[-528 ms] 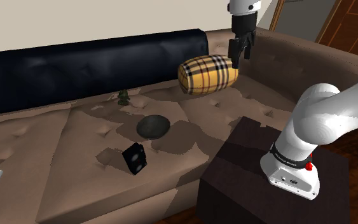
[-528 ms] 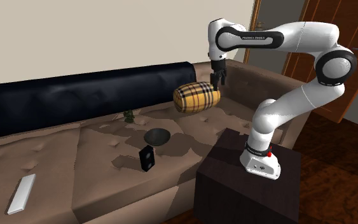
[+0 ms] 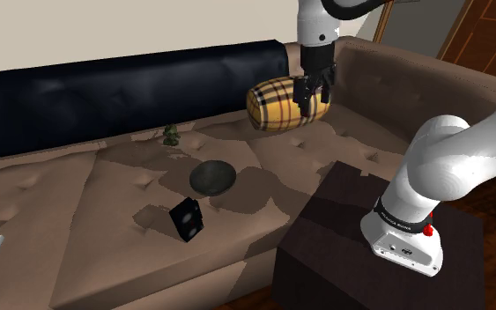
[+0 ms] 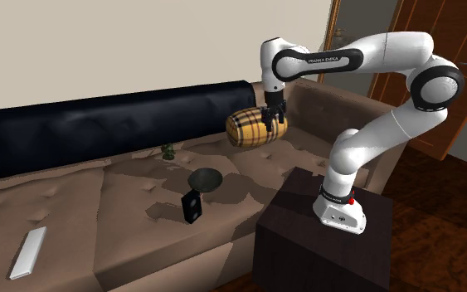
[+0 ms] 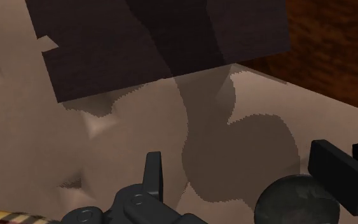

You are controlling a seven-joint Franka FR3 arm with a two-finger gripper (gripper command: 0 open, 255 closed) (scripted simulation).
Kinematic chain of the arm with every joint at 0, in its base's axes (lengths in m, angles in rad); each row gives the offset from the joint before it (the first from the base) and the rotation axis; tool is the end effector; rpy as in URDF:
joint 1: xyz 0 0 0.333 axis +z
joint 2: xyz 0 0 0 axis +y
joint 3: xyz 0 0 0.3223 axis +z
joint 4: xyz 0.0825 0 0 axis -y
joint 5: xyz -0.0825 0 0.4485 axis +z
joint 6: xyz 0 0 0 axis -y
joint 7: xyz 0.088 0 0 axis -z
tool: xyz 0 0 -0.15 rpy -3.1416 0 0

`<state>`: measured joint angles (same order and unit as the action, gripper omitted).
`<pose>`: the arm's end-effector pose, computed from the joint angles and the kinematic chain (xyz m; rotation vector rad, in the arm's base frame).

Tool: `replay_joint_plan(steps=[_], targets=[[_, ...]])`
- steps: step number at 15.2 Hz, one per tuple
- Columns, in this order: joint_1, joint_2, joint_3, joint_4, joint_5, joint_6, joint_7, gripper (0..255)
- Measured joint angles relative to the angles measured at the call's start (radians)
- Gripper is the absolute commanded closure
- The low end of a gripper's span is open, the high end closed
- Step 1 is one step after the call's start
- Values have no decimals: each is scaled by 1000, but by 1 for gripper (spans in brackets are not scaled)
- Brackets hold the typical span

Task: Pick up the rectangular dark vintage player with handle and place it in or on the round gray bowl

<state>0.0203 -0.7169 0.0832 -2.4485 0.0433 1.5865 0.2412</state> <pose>0.3695 0.0452 0.4776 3.0881 -0.2569 -0.2218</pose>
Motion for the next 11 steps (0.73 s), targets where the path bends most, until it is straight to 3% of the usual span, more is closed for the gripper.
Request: replay_joint_plan(steps=[7, 11], targets=[[28, 114, 130, -43, 109, 191, 202, 0], [35, 232, 207, -16, 149, 305, 318, 0]])
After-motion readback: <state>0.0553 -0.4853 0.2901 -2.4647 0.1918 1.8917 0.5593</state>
